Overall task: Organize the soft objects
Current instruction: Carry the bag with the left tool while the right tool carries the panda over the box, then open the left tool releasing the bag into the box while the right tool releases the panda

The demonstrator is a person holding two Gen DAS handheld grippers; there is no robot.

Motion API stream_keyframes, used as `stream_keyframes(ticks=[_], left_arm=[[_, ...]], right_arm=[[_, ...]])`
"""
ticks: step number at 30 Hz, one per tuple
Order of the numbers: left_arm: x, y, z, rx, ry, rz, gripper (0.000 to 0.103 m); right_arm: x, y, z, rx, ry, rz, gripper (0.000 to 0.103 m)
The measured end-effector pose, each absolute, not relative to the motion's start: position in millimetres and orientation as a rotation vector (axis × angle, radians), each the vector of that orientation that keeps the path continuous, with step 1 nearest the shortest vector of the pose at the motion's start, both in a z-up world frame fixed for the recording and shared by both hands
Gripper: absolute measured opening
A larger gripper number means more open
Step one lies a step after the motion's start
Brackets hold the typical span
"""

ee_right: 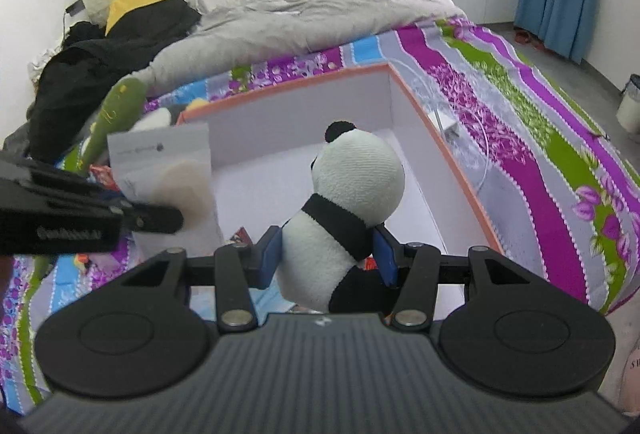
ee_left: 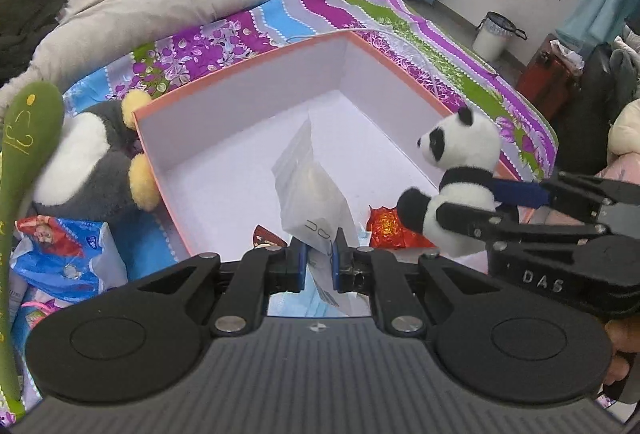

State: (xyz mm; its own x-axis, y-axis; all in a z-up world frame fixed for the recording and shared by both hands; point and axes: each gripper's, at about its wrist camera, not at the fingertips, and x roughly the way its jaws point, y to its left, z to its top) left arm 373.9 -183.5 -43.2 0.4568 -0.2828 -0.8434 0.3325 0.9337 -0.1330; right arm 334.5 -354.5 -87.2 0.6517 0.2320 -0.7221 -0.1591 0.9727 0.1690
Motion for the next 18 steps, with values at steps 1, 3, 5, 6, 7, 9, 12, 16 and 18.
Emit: stream_keyframes(ticks=[1, 3, 5, 6, 7, 9, 12, 16, 18], left_arm=[[374.3, -184.7, -43.4, 0.060, 1.034, -0.389, 0.015], [374.7, -188.0, -43.6, 0.073, 1.043, -0.398, 0.017], [373.1, -187.3, -42.7, 0.077, 1.029, -0.380, 0.029], [371.7, -187.9, -41.6, 0.076, 1.024, -0.378, 0.039], [371.0, -186.7, -41.1, 0.068, 1.020, -0.378, 0.040], [369.3, -183.8, -39.3, 0.059, 1.013, -0.372, 0.040], [363.5, -178.6, -32.8, 0.053, 0.984, -0.365, 0.040], [348.0, -172.2, -19.5, 0.053, 0.930, -0.359, 0.040], [337.1, -169.0, -11.9, 0.050, 0.898, -0.361, 0.040]], right_arm=[[334.8, -354.9, -88.7, 0.092, 0.836, 0.226, 0.054], [335.6, -355.0, -90.5, 0.086, 0.841, 0.234, 0.054], [335.0, -355.9, -90.0, 0.088, 0.842, 0.230, 0.059], [334.8, -357.0, -89.4, 0.091, 0.840, 0.225, 0.062], [333.9, -357.9, -88.9, 0.092, 0.835, 0.226, 0.062], [331.9, -360.4, -87.8, 0.098, 0.826, 0.230, 0.062], [326.0, -362.7, -84.3, 0.100, 0.795, 0.216, 0.062], [312.4, -362.9, -76.9, 0.105, 0.745, 0.223, 0.062], [302.4, -362.1, -72.3, 0.111, 0.711, 0.225, 0.062]])
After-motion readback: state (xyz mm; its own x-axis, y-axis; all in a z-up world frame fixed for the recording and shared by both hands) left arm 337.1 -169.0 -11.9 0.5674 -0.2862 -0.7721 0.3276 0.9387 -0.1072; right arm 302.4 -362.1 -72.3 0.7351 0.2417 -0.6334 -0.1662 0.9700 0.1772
